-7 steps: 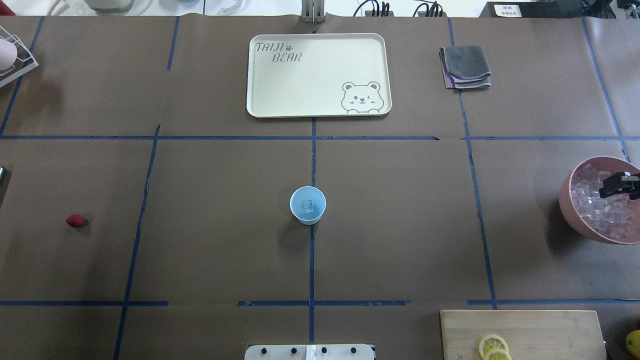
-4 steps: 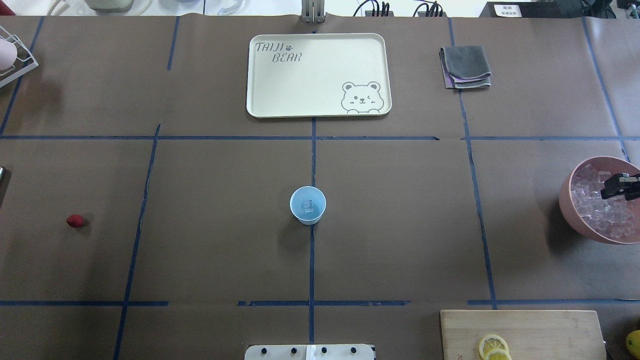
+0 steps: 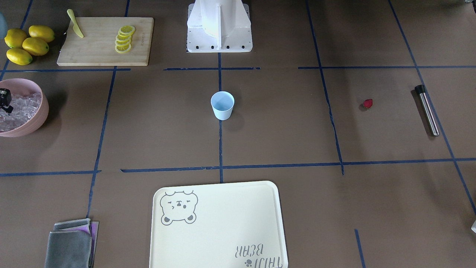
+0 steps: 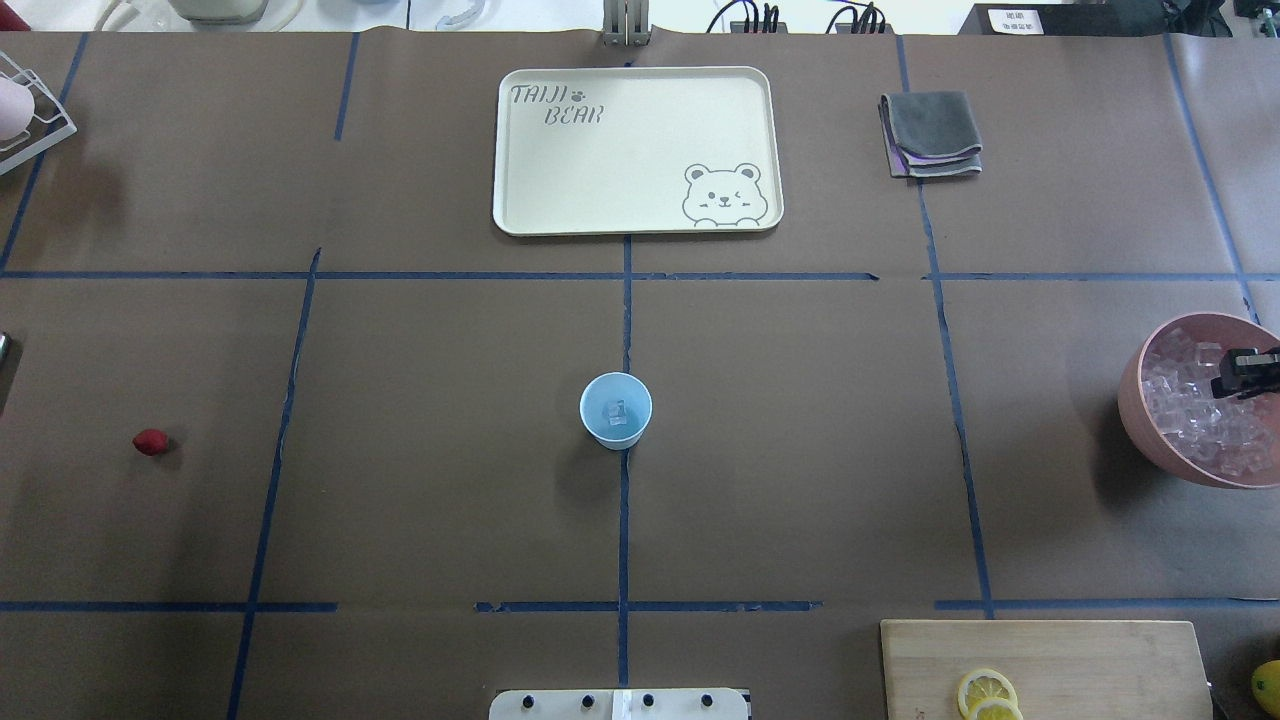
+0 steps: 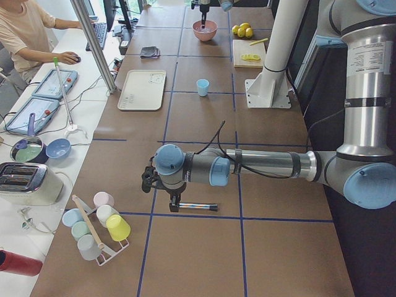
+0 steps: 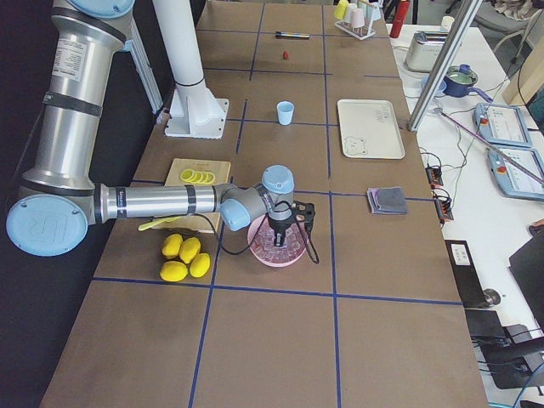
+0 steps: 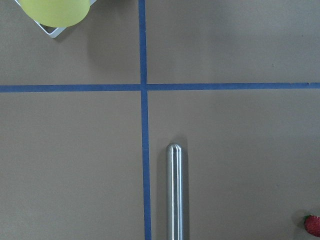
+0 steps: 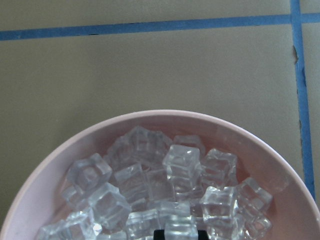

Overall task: Mash ice and strawberries in cup
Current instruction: 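Lower the right gripper into the bowl and grasp another ice cube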

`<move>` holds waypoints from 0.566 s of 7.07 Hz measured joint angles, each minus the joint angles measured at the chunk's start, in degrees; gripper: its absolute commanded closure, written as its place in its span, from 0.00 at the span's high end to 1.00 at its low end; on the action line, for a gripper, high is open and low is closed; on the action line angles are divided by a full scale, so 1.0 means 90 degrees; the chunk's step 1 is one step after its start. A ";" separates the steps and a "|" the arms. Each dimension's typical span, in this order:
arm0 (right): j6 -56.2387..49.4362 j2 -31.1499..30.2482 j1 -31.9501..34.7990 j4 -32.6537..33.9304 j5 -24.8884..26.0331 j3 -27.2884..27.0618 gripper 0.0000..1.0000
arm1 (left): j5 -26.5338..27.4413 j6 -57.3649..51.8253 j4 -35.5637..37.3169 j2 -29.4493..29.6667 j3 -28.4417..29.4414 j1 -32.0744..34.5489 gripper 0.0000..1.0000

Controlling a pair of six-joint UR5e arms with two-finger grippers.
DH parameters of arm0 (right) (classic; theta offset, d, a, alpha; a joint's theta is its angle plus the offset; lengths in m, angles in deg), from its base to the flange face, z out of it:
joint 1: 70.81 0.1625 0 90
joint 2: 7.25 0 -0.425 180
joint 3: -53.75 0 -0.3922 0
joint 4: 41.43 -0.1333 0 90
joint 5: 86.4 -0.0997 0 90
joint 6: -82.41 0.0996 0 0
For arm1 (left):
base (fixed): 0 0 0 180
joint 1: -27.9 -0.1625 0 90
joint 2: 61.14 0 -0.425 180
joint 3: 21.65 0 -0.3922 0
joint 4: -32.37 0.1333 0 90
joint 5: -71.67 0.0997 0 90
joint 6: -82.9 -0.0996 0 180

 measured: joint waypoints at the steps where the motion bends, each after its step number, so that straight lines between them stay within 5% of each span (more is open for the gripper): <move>1: -0.0026 0.0005 0.0077 -0.0008 0.0007 -0.0058 0.00 | 0.0000 0.0000 0.0000 0.0001 0.0000 0.0000 1.00; 4: 0.0204 0.0151 0.0348 0.0042 0.0288 -0.0725 0.00 | -0.0002 0.0000 0.0000 0.0003 -0.0006 0.0001 1.00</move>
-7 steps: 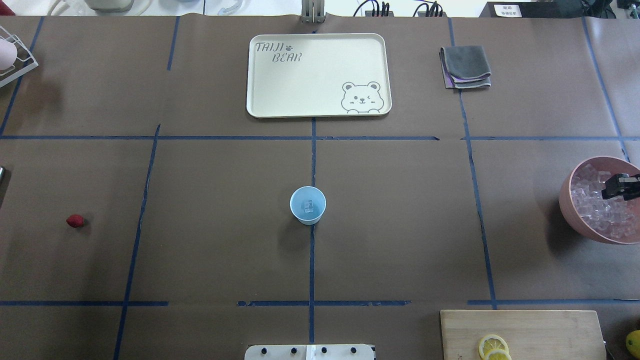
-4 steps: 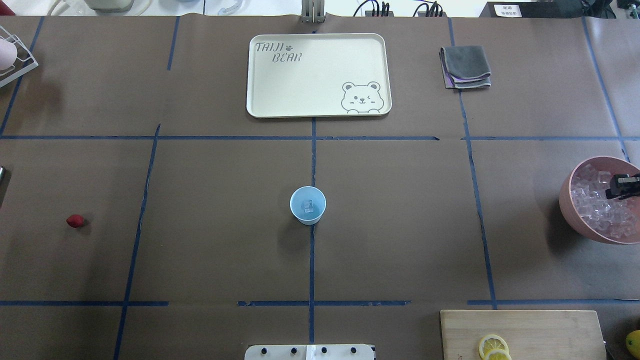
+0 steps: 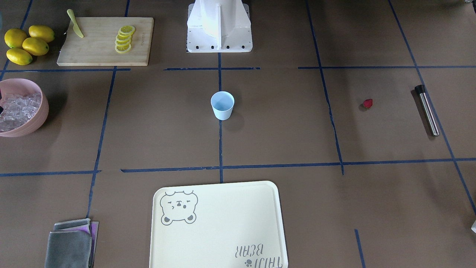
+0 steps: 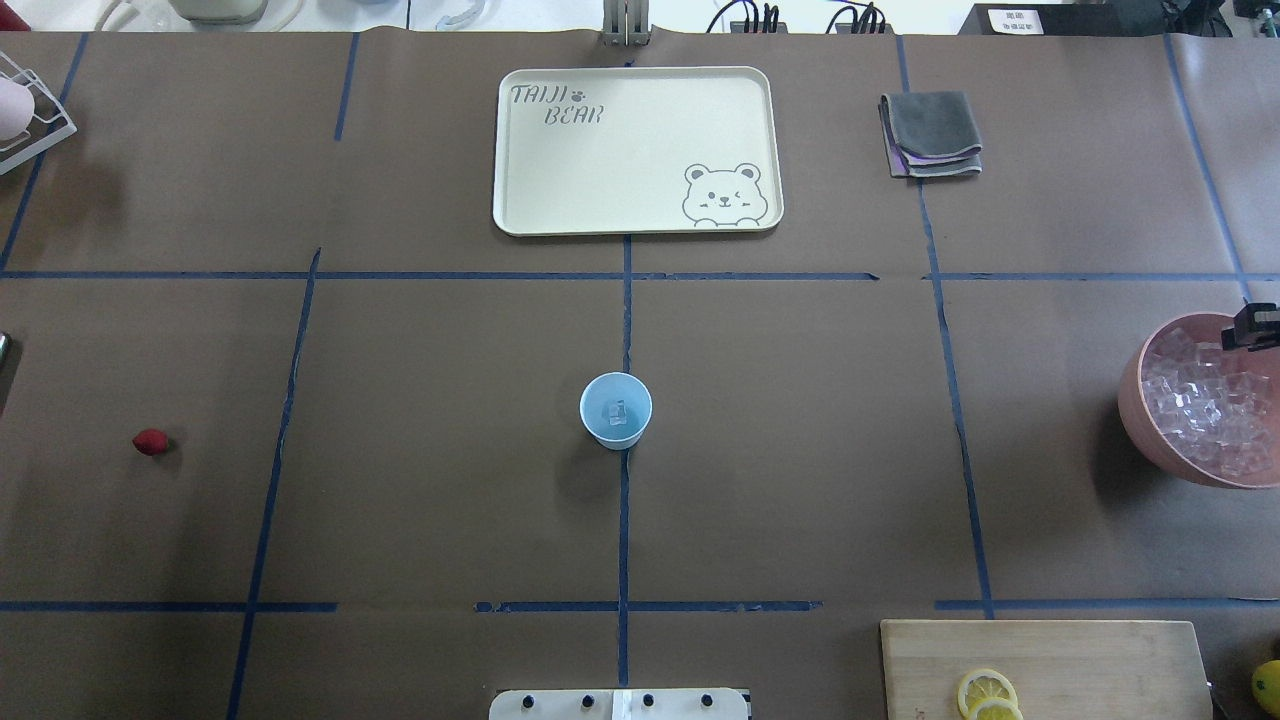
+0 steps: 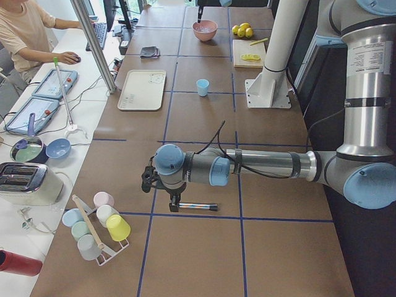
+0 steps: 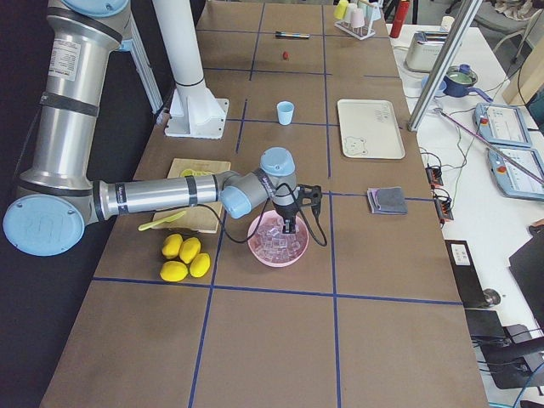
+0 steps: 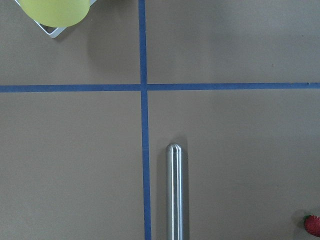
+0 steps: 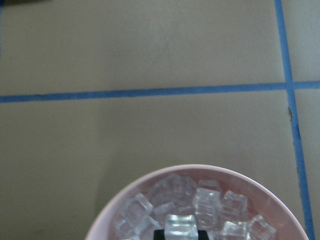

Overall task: Mash ice and strawberries in cup
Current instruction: 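Carry the ice cube with the right gripper over the cup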

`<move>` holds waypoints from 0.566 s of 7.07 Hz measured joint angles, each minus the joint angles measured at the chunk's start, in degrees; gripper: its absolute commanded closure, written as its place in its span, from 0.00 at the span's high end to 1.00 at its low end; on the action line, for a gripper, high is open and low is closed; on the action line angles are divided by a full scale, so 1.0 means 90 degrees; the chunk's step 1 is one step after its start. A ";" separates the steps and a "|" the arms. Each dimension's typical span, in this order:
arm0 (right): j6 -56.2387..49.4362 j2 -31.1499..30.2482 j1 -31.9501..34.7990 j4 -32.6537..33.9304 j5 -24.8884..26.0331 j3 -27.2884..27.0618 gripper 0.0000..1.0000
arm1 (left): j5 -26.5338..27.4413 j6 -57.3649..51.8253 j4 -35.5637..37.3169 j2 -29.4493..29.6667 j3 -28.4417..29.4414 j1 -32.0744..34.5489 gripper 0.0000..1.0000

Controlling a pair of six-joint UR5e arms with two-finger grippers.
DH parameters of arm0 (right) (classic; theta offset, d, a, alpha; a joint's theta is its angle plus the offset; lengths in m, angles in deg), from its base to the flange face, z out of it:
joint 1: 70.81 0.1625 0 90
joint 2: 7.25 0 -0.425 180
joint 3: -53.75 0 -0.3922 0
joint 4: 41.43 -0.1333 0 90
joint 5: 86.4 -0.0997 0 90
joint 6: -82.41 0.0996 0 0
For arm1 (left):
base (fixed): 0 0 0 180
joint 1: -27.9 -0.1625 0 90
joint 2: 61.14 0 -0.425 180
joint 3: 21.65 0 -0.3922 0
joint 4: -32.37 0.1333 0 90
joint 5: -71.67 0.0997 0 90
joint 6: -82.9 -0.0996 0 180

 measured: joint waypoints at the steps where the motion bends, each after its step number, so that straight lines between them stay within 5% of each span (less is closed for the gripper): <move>1: 0.0647 0.0265 -0.0111 0.0007 -0.0013 -0.0178 0.00 | -0.0002 0.0000 0.0000 -0.0002 -0.0009 0.0001 1.00; 4: 0.3894 0.1753 -0.1510 0.0013 0.0089 -0.0436 0.01 | 0.0002 0.0000 0.0000 -0.0009 -0.0037 0.0002 1.00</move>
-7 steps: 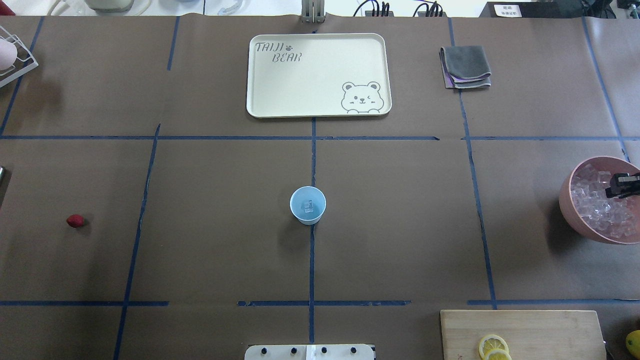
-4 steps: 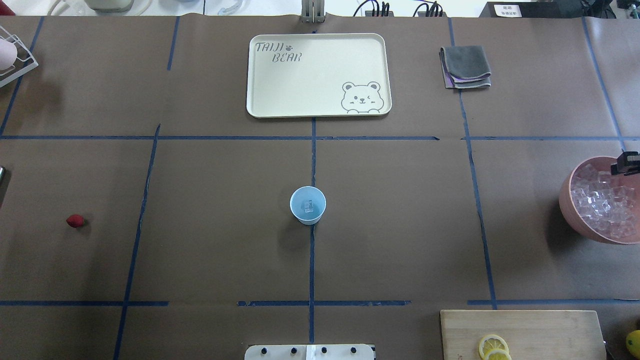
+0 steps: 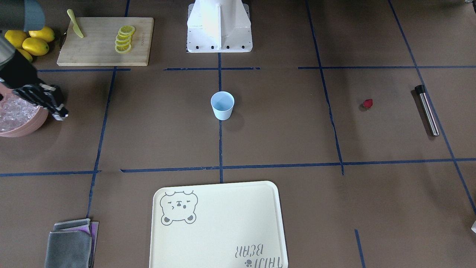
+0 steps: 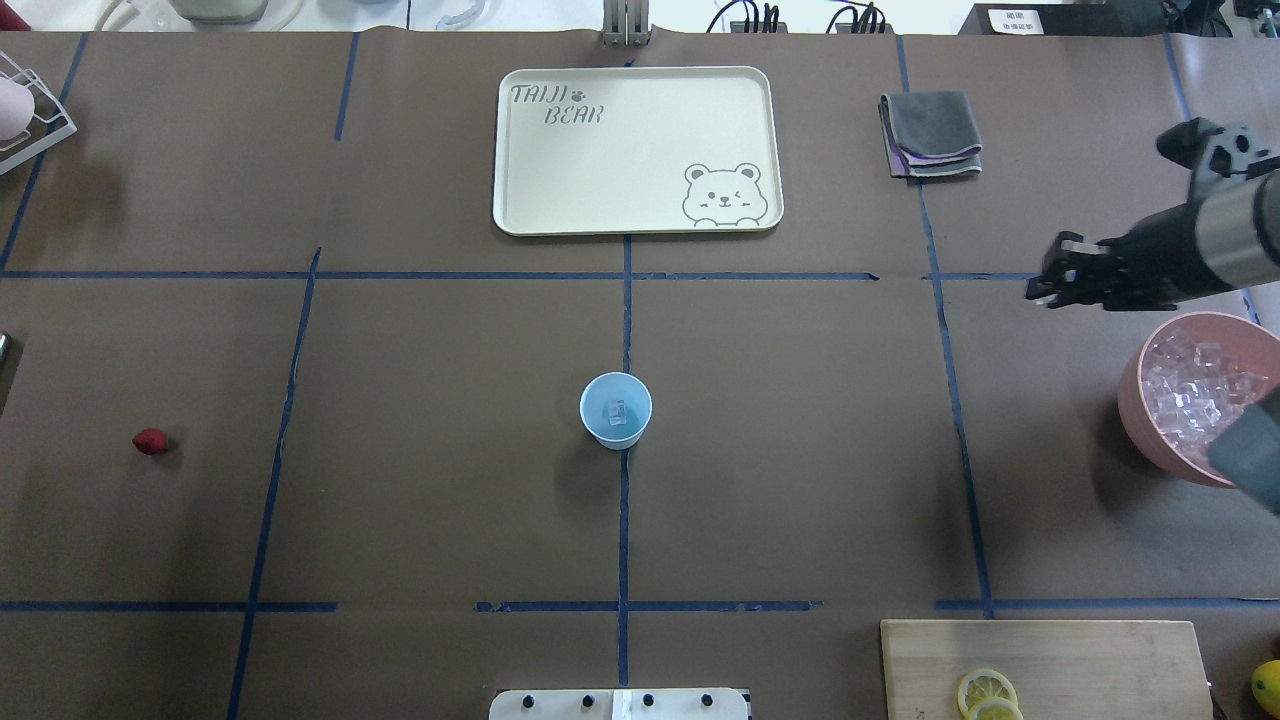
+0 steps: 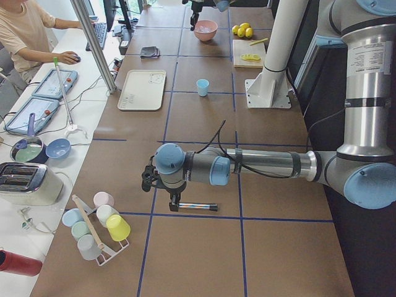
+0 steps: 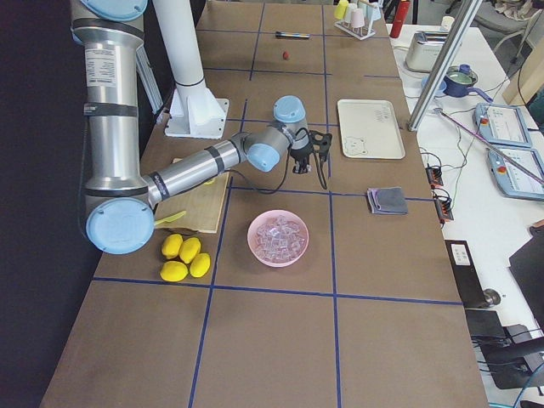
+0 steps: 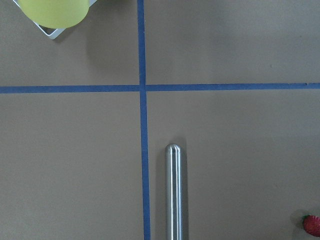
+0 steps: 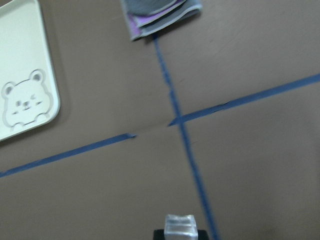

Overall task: Mash ice and strawberries in cup
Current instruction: 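Carry the ice cube with the right gripper over the cup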

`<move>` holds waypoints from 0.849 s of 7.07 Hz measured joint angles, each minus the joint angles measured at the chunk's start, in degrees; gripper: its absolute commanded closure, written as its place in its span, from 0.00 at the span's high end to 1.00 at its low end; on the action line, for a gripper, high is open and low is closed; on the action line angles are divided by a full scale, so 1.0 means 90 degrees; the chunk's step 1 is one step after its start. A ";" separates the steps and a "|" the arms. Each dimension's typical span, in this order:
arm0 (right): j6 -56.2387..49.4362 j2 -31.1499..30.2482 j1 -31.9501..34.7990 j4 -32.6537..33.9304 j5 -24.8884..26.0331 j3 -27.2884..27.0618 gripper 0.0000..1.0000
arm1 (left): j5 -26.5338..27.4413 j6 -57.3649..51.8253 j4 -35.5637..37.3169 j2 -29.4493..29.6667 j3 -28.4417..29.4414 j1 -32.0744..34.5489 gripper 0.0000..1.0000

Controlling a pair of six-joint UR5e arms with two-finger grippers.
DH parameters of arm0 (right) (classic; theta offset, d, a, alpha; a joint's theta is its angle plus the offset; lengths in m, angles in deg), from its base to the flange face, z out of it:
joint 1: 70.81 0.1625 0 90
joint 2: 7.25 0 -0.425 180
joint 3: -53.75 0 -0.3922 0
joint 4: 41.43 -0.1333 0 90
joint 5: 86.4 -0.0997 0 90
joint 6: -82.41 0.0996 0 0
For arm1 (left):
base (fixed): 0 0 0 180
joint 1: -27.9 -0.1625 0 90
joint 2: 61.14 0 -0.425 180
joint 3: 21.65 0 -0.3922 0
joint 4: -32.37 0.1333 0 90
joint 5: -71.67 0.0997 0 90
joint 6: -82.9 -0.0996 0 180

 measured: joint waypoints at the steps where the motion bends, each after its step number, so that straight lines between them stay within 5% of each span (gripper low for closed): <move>1: 0.1000 0.0635 -0.0769 0.0027 0.0331 0.0016 0.01 | 0.0000 0.0000 0.0000 0.0000 0.0001 -0.0002 1.00; 4: 0.2600 0.2690 -0.2610 0.0647 0.1628 0.0627 0.03 | 0.0001 0.0000 0.0000 0.0003 0.0010 -0.0003 1.00; 6: 0.2829 0.3105 -0.3161 0.0779 0.2185 0.0871 0.05 | 0.0000 0.0000 0.0000 0.0001 0.0013 -0.0003 1.00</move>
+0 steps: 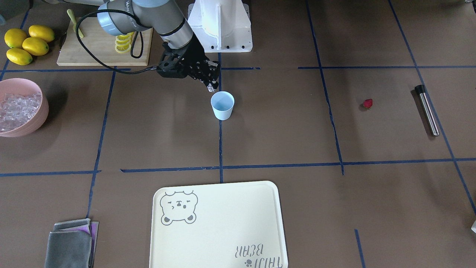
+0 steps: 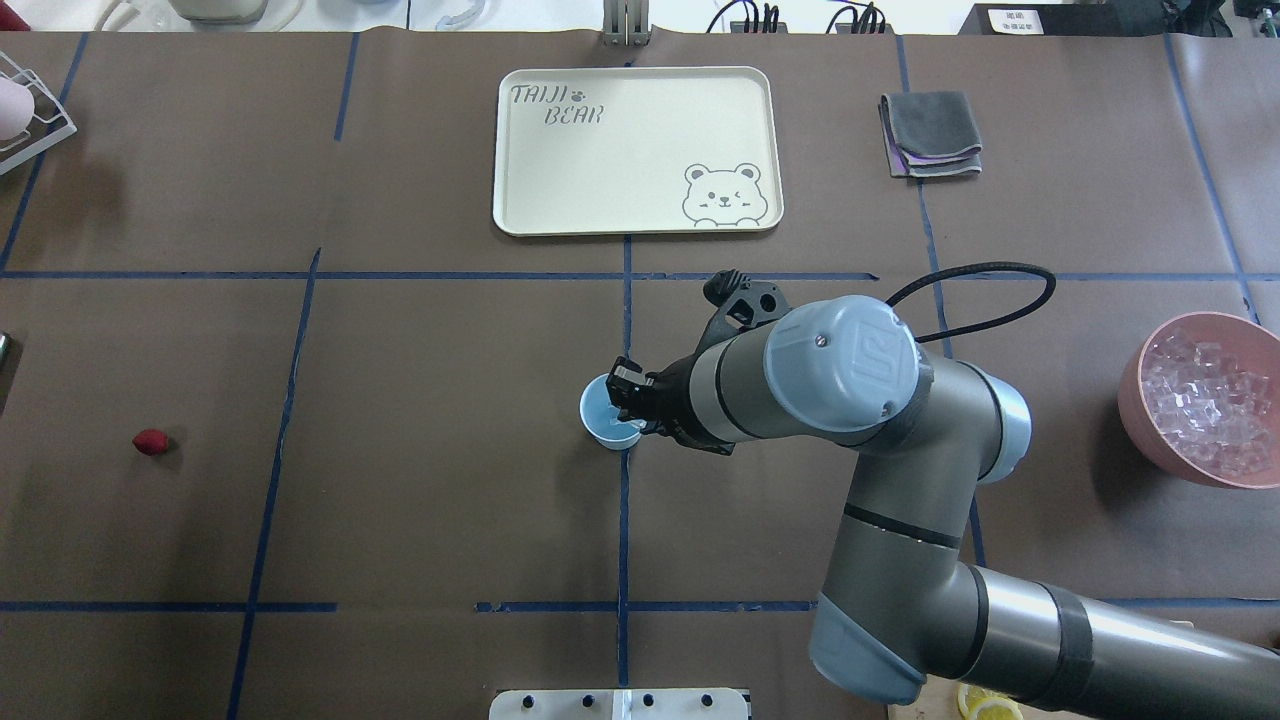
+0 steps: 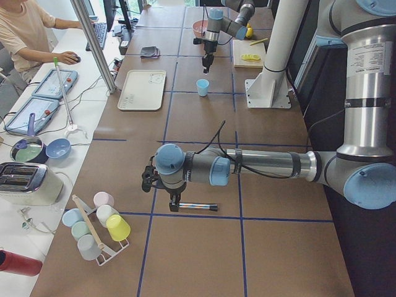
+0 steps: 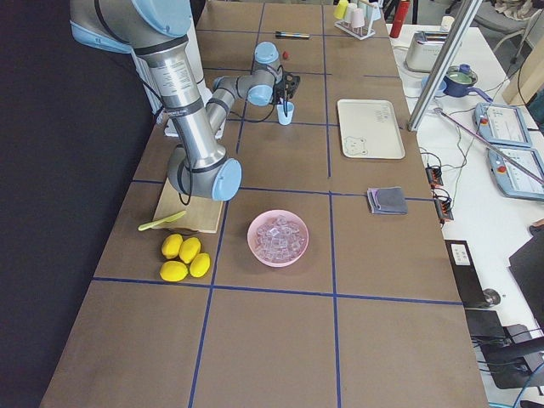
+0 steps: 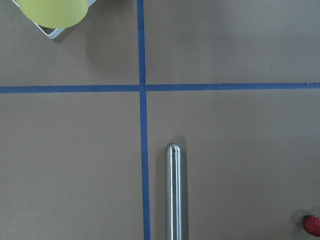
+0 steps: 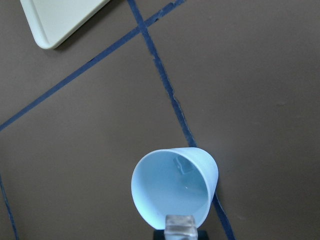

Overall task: Mash ice and strawberries in cup
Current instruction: 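Carry the ice cube with the right gripper over the cup, then open the right gripper to drop the ice cube into the cup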

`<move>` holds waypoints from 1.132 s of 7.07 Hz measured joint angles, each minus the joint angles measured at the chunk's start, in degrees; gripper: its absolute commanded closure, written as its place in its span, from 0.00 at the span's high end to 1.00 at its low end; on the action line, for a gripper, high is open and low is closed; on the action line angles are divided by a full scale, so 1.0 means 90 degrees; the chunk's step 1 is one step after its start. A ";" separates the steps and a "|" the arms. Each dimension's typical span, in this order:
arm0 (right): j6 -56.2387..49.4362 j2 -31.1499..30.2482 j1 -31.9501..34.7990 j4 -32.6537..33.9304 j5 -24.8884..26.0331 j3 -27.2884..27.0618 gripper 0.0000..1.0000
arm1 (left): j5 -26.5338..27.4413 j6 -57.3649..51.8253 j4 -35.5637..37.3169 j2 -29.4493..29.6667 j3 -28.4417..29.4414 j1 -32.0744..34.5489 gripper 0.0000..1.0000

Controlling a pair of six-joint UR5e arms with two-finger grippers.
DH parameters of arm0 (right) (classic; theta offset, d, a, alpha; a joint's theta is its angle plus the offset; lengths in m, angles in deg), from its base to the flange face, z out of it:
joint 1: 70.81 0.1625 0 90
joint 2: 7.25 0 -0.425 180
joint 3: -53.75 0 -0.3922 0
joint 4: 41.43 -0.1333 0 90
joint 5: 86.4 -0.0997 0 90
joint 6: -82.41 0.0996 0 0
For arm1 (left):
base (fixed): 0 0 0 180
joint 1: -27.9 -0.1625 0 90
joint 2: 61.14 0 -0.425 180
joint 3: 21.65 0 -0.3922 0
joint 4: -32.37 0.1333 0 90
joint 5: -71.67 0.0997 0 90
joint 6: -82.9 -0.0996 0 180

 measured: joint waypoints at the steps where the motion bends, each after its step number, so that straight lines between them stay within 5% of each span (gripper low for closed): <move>1: 0.0024 0.0108 -0.0098 0.0008 0.0134 0.0121 0.11 | 0.0000 0.0000 0.0002 -0.0001 -0.0001 0.0000 1.00; 3: 0.0033 0.0270 -0.0143 0.0005 0.0218 0.0346 0.28 | 0.0000 0.0000 0.0002 -0.0001 -0.0008 0.0000 1.00; 6: 0.0026 0.0308 -0.0148 0.0009 0.0325 0.0405 0.73 | 0.0000 0.0000 0.0000 0.0000 -0.0017 0.0000 1.00; 8: 0.0016 0.0304 -0.0148 0.0018 0.0380 0.0441 0.76 | -0.0007 0.0000 0.0000 0.0001 -0.0019 0.0000 1.00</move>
